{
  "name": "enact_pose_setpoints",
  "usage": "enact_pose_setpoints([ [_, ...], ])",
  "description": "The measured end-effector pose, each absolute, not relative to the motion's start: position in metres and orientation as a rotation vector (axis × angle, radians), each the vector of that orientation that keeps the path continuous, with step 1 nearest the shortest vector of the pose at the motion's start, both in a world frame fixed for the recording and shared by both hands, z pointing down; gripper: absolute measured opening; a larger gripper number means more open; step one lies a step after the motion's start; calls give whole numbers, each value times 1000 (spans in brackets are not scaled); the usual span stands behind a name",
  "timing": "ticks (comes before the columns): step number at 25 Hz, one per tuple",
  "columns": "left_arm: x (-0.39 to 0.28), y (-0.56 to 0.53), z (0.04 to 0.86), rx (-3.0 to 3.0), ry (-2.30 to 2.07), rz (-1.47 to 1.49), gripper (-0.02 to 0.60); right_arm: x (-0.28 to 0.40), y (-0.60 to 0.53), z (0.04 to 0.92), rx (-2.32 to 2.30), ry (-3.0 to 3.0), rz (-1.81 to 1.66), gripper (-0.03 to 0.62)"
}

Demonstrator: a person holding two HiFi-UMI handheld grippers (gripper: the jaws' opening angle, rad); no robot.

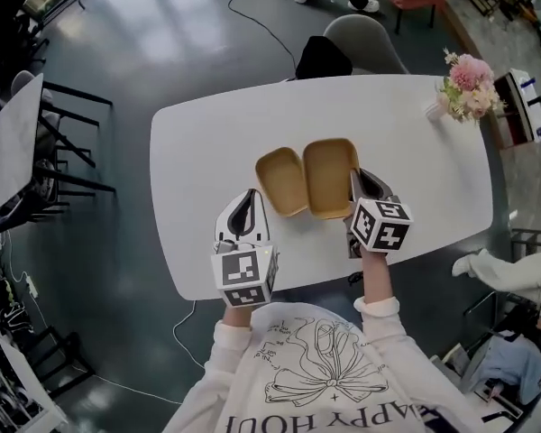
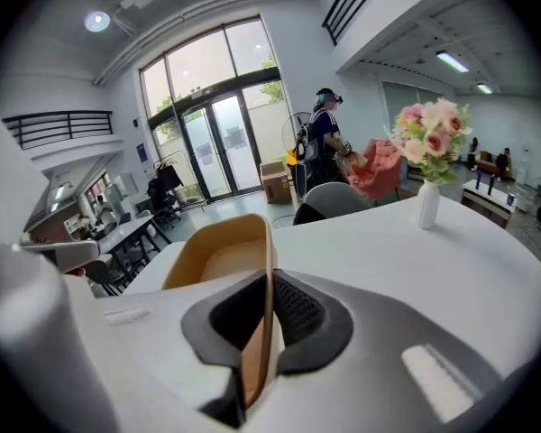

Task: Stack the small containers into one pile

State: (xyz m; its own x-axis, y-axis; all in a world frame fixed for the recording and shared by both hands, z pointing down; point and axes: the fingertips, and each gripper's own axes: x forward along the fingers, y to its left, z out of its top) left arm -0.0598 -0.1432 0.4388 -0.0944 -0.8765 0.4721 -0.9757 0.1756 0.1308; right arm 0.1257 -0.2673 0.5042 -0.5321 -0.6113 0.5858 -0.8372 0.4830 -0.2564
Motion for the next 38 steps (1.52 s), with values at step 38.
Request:
enact_pose_setpoints([
  [38, -138, -78, 465, 1372, -2198, 220, 6, 10, -250, 594, 715, -2214, 612, 158],
])
